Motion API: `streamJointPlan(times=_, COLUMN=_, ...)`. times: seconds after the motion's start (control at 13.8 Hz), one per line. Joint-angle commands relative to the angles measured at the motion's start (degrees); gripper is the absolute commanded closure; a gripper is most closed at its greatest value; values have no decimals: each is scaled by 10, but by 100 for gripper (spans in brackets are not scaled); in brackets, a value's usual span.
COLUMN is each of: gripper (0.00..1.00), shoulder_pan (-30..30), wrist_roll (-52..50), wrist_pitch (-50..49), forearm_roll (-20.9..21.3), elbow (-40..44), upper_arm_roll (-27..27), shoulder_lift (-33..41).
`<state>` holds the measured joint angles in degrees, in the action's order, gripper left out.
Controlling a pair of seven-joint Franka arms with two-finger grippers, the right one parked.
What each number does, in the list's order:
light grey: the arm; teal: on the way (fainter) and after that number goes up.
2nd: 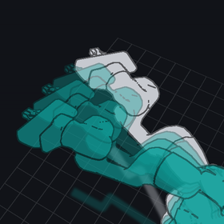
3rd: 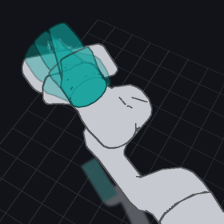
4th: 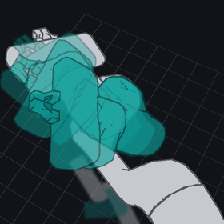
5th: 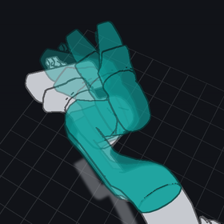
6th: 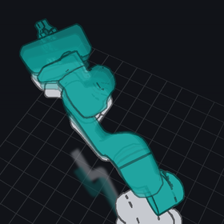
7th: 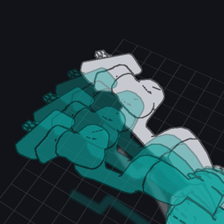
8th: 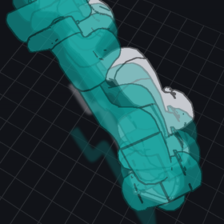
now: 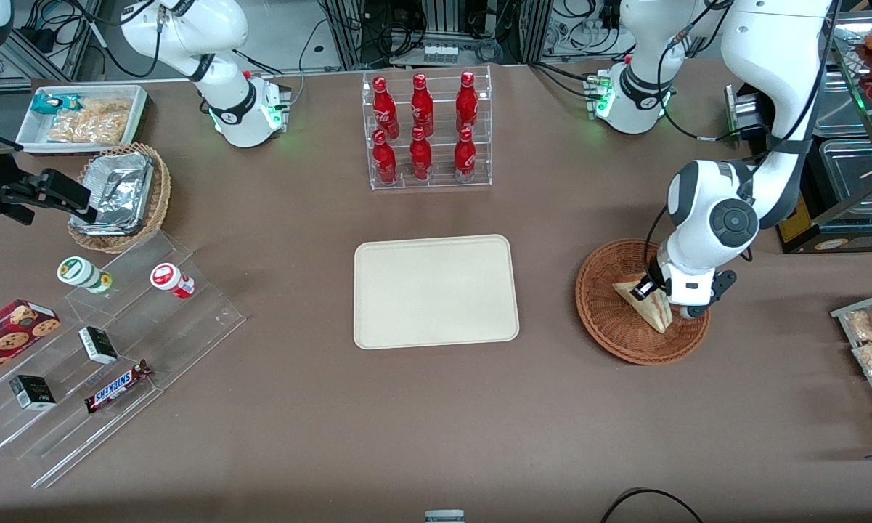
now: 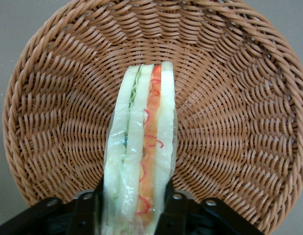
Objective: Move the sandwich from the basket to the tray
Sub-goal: 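Lower the left gripper and close it on the sandwich, then lift the sandwich and carry it with the left gripper to the tray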
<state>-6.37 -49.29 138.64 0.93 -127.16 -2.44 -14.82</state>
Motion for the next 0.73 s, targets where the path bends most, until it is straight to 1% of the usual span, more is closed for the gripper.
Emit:
streamJointPlan(times=0.0, gripper=92, shoulder_pan=0, wrist_roll=4, wrist_pitch=-14, forearm_roll=6, elbow=12, upper_arm_roll=-1, shoulder_lift=4)
streamJointPlan(times=0.07, gripper=93, shoulder_pan=-1, wrist_roll=29, wrist_pitch=-34, forearm_roll=6, elbow=27, upper_arm_roll=-2, shoulder_lift=8)
streamJointPlan(times=0.15, gripper=94, shoulder_pan=-4, wrist_roll=62, wrist_pitch=-77, forearm_roll=6, elbow=50, upper_arm_roll=-3, shoulder_lift=12)
streamJointPlan(times=0.22, gripper=95, shoulder_pan=-10, wrist_roll=80, wrist_pitch=-133, forearm_roll=6, elbow=88, upper_arm_roll=-5, shoulder_lift=9)
streamJointPlan(times=0.36, gripper=93, shoulder_pan=-43, wrist_roll=125, wrist_pitch=-253, forearm_roll=10, elbow=178, upper_arm_roll=-4, shoulder_lift=-12)
streamJointPlan(times=0.44, gripper=92, shoulder_pan=-47, wrist_roll=150, wrist_pitch=-280, forearm_roll=10, elbow=207, upper_arm_roll=-5, shoulder_lift=-27)
streamJointPlan(times=0.58, gripper=90, shoulder_pan=-70, wrist_roll=166, wrist_pitch=-293, forearm_roll=12, elbow=237, upper_arm_roll=-5, shoulder_lift=-37)
streamJointPlan(times=0.65, gripper=91, shoulder_pan=-83, wrist_roll=185, wrist_pitch=-302, forearm_roll=13, elbow=251, upper_arm_roll=-5, shoulder_lift=-45)
